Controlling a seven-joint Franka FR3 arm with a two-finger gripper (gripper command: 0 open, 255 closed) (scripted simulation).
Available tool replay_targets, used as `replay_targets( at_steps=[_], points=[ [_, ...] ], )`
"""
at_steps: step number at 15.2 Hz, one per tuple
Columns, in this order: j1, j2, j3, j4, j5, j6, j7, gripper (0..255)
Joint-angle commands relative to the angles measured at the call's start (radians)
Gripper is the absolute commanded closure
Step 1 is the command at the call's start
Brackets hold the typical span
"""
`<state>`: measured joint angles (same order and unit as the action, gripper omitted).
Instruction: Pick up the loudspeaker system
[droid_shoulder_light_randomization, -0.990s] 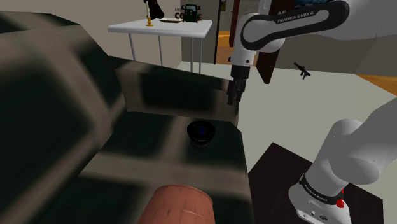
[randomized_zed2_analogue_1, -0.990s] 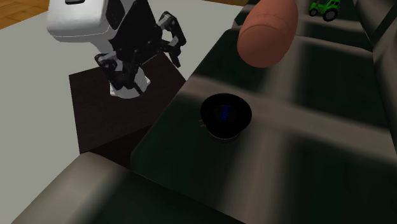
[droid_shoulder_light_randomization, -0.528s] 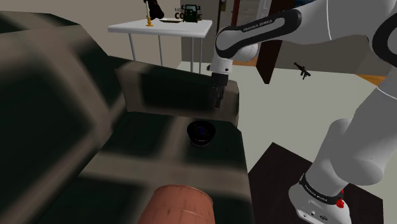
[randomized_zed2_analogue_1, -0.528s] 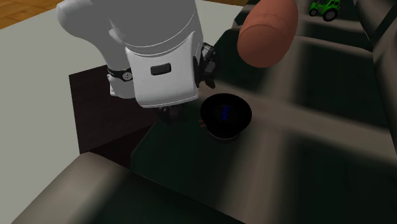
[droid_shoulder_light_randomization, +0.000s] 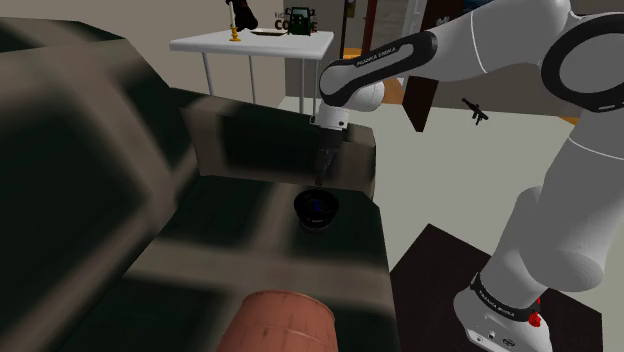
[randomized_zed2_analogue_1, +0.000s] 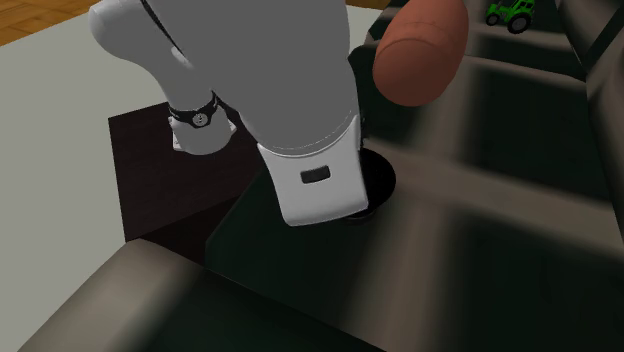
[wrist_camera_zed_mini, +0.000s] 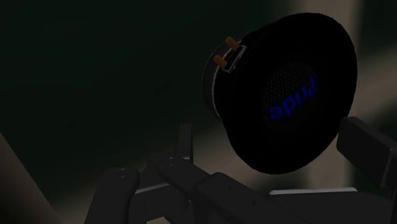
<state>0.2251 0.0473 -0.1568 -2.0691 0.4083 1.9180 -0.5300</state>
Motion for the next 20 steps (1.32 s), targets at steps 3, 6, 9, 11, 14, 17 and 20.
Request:
replay_targets(
  at_steps=[3, 6, 9, 11, 14, 17, 20],
  points=[
    [0.001, 0.019, 0.002, -0.025, 0.011, 0.041, -0.019, 0],
    [0.001, 0.020, 0.002, -0.023, 0.011, 0.040, -0.018, 255],
    [0.002, 0.020, 0.002, -0.023, 0.011, 0.040, -0.018, 255],
    [0.002, 0.020, 0.002, -0.023, 0.011, 0.041, -0.018, 255],
    [0.001, 0.019, 0.002, -0.025, 0.011, 0.041, -0.019, 255],
    [0.001, 0.001, 0.000, -0.005, 0.002, 0.007, -0.003, 255],
    [0.000, -0.015, -0.001, 0.016, -0.006, -0.028, 0.012, 255]
  ],
)
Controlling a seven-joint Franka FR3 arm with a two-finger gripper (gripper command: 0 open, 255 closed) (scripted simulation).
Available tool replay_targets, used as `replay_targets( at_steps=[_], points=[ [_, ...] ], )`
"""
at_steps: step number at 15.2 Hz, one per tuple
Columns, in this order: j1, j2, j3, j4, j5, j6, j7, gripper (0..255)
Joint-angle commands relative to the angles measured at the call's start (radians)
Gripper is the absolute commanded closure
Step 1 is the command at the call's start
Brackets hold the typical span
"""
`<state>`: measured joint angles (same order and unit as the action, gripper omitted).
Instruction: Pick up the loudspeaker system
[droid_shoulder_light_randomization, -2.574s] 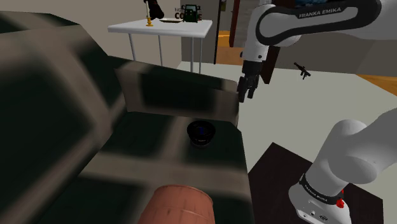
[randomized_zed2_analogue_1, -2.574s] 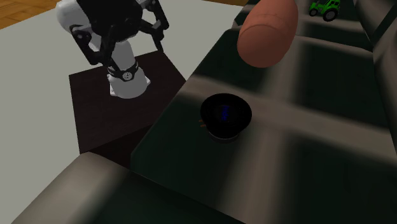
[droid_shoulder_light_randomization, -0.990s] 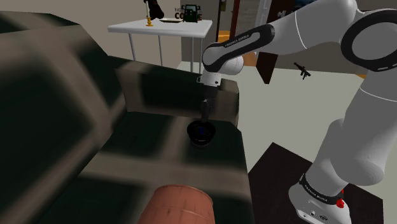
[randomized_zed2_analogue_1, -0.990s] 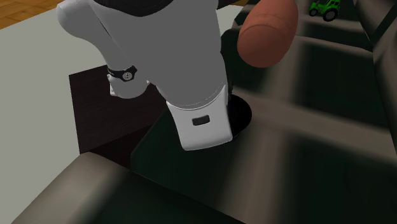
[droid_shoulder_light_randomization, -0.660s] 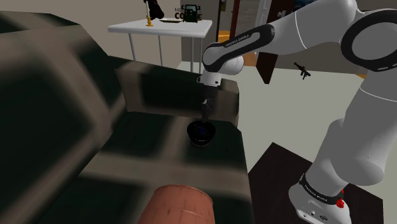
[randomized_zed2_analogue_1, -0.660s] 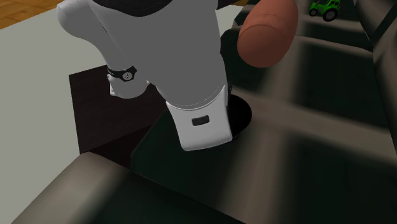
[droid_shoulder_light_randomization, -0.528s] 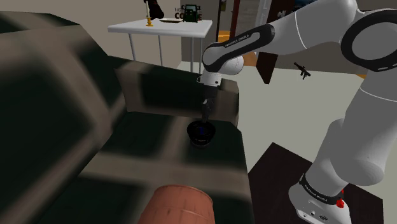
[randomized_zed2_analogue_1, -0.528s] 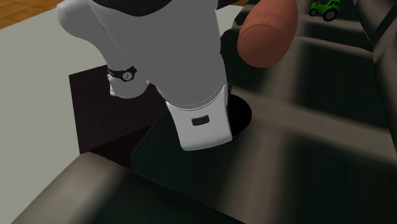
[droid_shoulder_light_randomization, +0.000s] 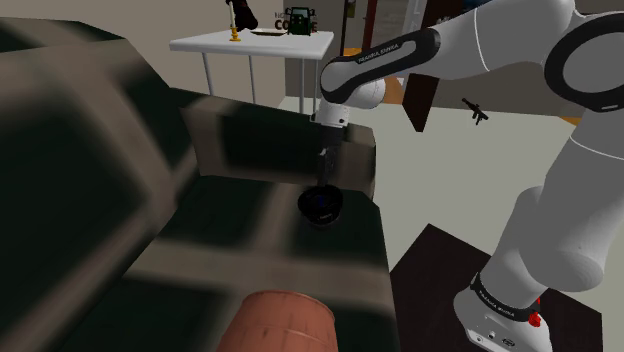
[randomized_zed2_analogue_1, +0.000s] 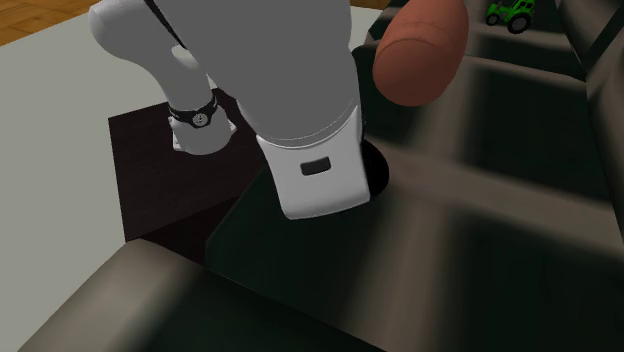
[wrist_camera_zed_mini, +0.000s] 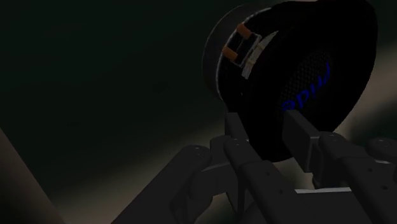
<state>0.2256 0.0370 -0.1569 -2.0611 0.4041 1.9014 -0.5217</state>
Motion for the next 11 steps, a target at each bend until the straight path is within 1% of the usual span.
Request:
replay_targets(
  at_steps=[1, 9, 11],
  points=[
    [-0.001, -0.009, -0.001, 0.016, -0.005, -0.023, 0.009, 255],
    [-0.003, -0.041, -0.003, 0.085, -0.021, -0.116, 0.047, 255],
    [-0.003, -0.042, -0.003, 0.086, -0.021, -0.118, 0.048, 255]
  ],
)
